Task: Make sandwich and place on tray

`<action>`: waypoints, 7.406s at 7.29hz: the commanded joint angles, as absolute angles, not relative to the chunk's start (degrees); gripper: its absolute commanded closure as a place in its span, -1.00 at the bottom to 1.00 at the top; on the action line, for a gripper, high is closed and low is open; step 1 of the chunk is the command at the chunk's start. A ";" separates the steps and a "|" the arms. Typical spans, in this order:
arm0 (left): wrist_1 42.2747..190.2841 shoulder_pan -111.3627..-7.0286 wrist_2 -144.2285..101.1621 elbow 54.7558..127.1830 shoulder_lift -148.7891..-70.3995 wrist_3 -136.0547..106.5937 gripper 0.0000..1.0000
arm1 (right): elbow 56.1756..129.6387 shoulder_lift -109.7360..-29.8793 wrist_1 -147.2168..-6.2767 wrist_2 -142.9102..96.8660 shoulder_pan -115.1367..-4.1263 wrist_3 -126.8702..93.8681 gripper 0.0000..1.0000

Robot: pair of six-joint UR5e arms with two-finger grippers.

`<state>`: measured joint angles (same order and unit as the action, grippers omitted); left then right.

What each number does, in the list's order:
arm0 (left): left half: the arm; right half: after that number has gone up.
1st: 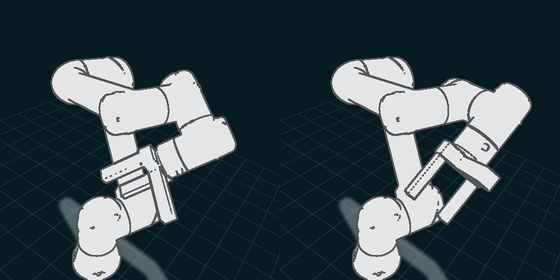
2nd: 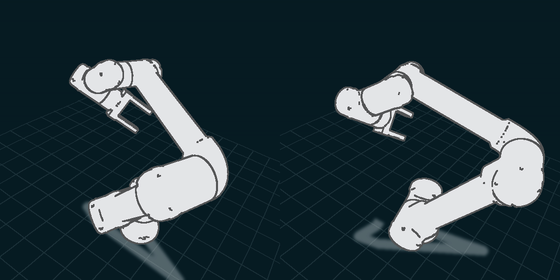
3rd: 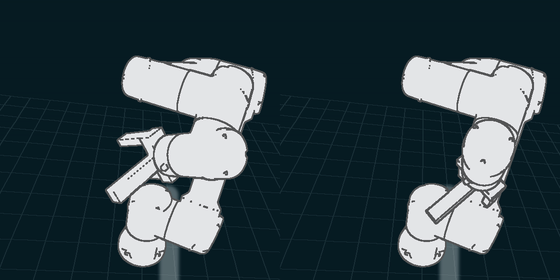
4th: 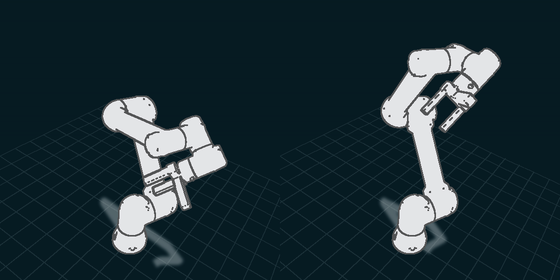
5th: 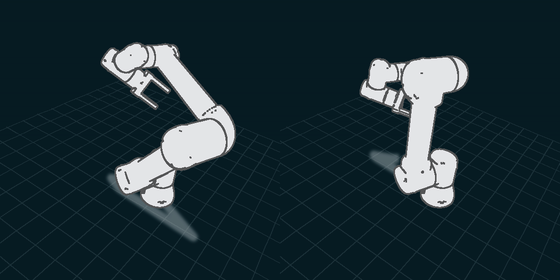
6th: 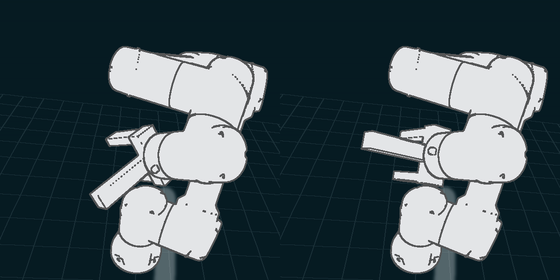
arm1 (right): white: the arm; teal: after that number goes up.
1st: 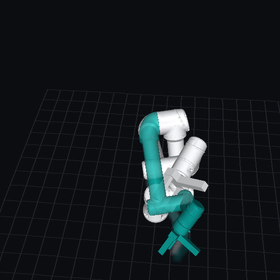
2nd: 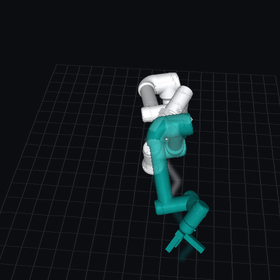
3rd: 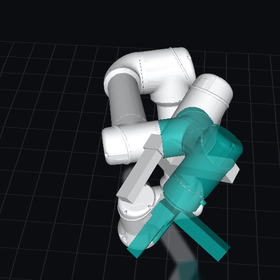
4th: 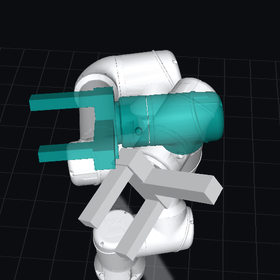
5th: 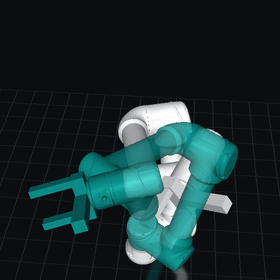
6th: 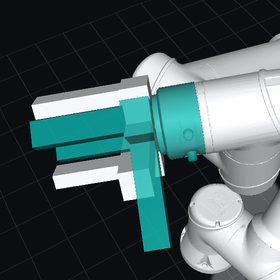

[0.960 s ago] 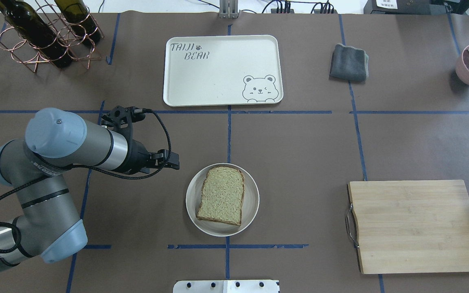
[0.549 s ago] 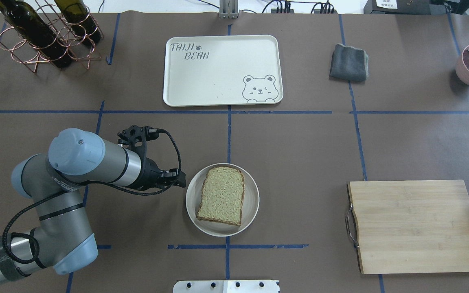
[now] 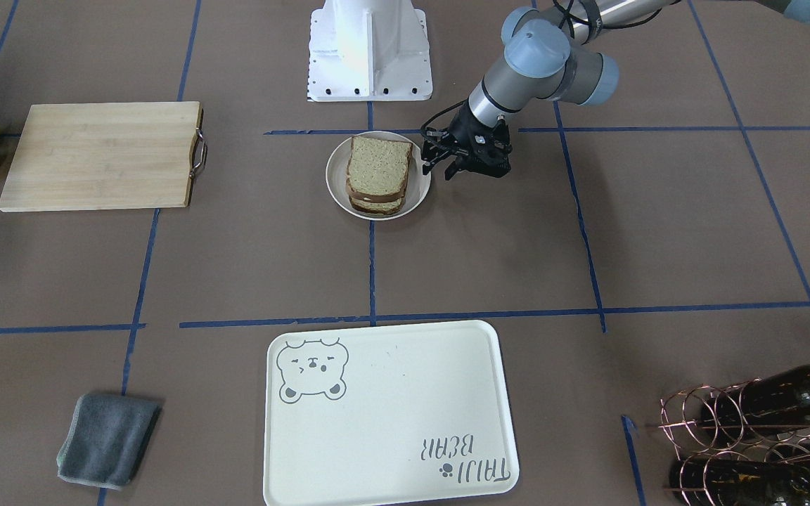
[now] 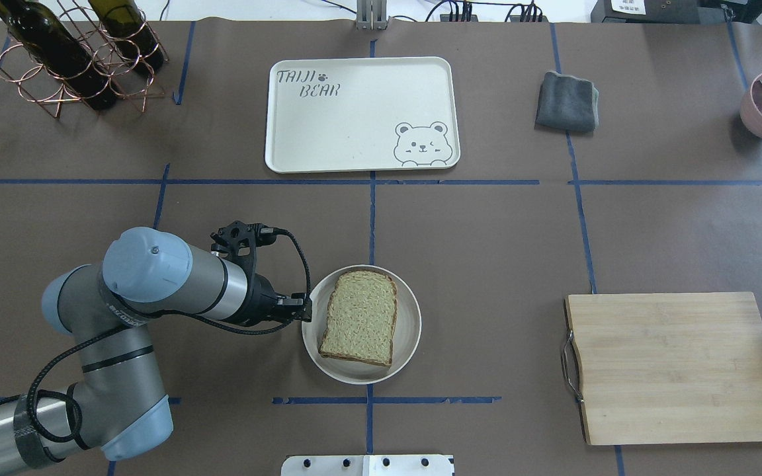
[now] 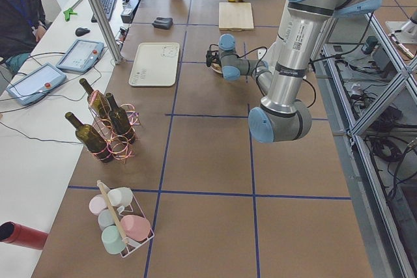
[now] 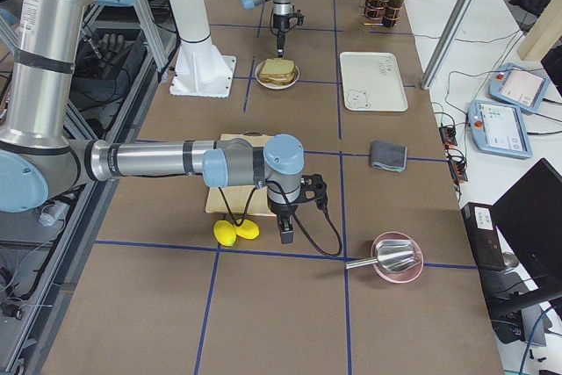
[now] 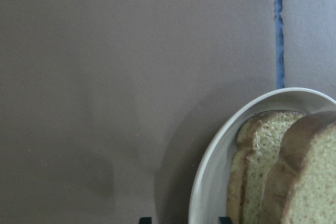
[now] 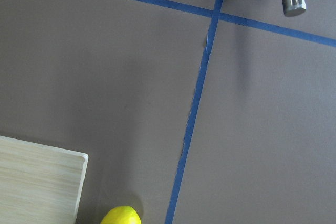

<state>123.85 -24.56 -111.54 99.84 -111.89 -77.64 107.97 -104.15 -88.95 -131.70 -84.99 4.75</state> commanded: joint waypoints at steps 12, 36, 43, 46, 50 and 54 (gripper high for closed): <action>124.10 -24.86 -111.88 99.22 -113.55 -77.87 1.00 | 108.02 -103.97 -88.86 -131.92 -84.99 4.75 -1.00; 145.11 -49.04 -126.39 35.42 -150.64 -78.49 -0.99 | 108.19 -103.97 -88.86 -132.01 -86.04 4.75 -1.00; 128.52 -50.27 -126.83 60.29 -143.58 -69.36 -1.00 | 108.19 -103.27 -89.12 -131.75 -86.04 4.57 -1.00; 110.37 -52.46 -127.97 82.45 -132.40 -57.09 -1.00 | 108.19 -103.27 -89.21 -131.75 -86.04 4.57 -1.00; 97.57 -61.40 -127.88 101.05 -116.41 -32.69 -1.00 | 108.01 -103.36 -89.12 -131.75 -86.04 -0.05 -1.00; 96.68 -74.85 -128.14 101.69 -99.88 -10.91 -1.00 | 107.84 -103.80 -88.77 -131.92 -86.04 -1.85 -1.00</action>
